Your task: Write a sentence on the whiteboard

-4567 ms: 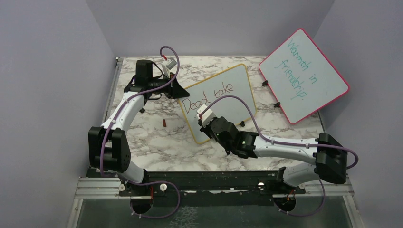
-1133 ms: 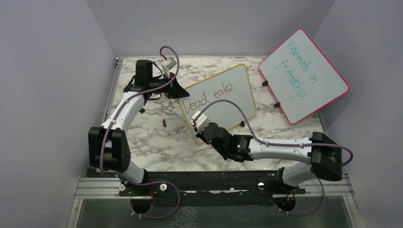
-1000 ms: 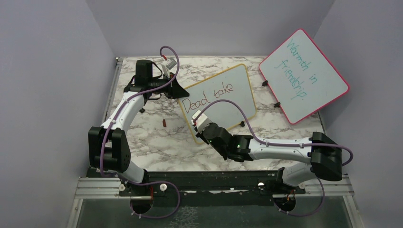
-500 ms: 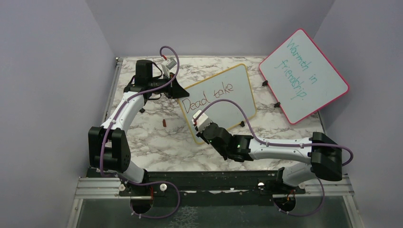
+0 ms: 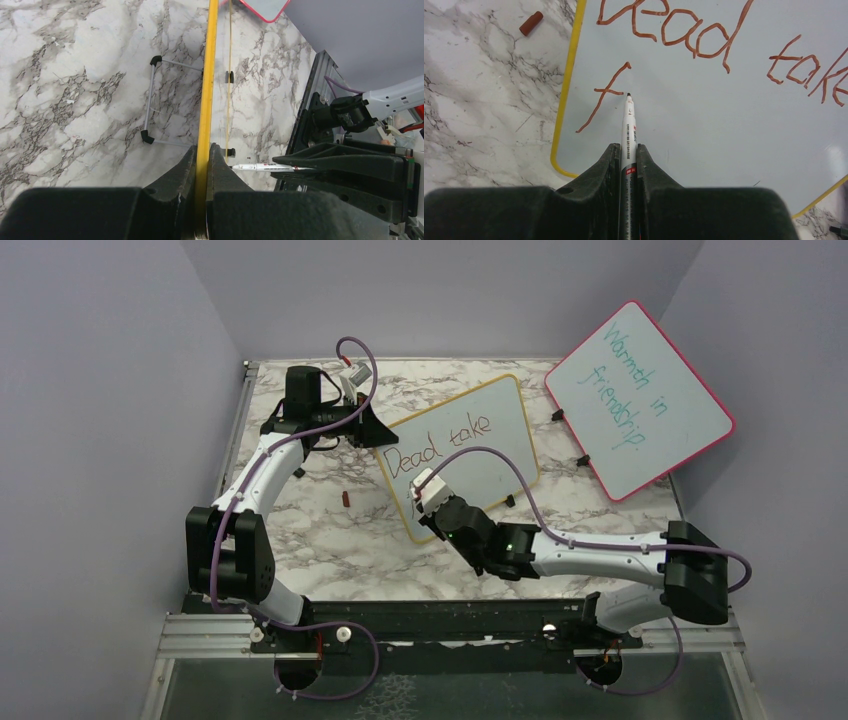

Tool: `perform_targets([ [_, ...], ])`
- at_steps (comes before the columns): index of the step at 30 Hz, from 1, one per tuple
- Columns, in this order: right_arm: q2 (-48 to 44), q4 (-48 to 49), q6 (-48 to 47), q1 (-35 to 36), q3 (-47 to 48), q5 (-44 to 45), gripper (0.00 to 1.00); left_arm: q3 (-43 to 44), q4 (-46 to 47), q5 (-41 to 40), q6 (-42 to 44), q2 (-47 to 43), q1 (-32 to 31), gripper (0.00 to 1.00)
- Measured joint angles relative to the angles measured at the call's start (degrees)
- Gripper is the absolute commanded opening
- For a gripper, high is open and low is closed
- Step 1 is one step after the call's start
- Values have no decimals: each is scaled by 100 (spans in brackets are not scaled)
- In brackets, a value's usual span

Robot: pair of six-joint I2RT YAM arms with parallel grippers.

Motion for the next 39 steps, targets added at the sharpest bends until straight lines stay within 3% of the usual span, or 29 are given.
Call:
perform_targets([
  [39,-9,531,-365,-295,2,-111,0,0,0,0,-2,0,0,0],
])
